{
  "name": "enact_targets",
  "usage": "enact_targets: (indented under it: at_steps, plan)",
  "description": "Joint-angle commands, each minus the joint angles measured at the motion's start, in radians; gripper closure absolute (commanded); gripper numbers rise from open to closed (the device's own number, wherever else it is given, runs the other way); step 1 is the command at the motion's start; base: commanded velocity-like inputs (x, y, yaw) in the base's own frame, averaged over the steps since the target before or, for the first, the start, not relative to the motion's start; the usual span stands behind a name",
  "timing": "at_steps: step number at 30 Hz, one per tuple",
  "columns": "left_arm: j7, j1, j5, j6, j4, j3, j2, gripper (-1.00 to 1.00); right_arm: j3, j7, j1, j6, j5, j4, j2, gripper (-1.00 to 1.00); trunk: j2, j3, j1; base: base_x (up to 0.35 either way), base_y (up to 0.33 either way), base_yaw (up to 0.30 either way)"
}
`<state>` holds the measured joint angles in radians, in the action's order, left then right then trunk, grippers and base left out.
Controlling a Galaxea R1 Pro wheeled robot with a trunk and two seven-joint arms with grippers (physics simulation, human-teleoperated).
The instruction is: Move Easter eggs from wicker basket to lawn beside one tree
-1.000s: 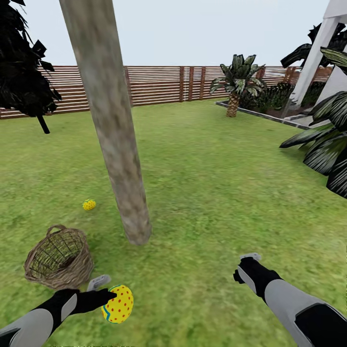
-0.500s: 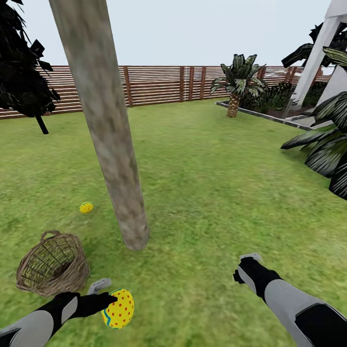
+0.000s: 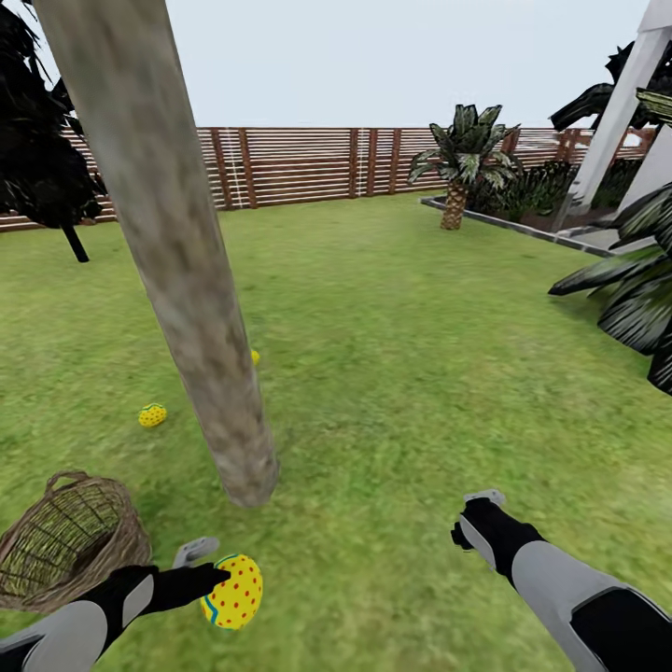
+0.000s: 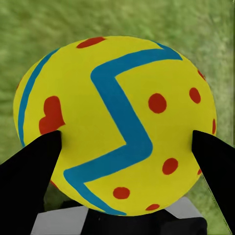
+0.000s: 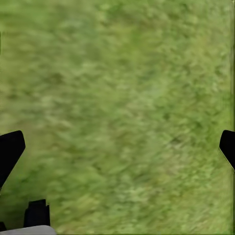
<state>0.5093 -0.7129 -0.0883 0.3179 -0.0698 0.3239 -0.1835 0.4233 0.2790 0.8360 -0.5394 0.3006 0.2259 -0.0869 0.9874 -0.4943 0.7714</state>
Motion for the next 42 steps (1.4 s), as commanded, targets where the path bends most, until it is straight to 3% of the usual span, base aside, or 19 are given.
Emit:
enact_targets:
  at_steps: [1,11,20,42]
  plan:
    - [0.005,0.000,-0.009,0.007,-0.001,0.009,0.001,1.00,0.008,0.006,0.000,-0.005,0.011,0.003,-0.001,-1.00,0.001,-0.001,0.001,0.282,-0.171,0.236]
    - [0.007,0.000,-0.009,0.006,-0.001,0.009,0.003,1.00,0.008,0.006,0.000,-0.005,0.008,-0.026,0.017,-1.00,0.001,-0.001,0.001,0.091,-0.046,0.276]
    - [0.009,0.000,-0.007,0.006,-0.002,0.011,-0.002,1.00,0.006,0.005,0.000,-0.005,0.008,-0.026,0.015,-1.00,0.001,-0.001,0.001,0.000,0.000,0.017]
    - [0.008,0.000,-0.005,0.004,-0.005,0.015,-0.005,1.00,0.006,0.005,0.000,-0.004,0.009,-0.025,0.013,-1.00,0.155,-0.070,0.085,0.000,0.000,0.000]
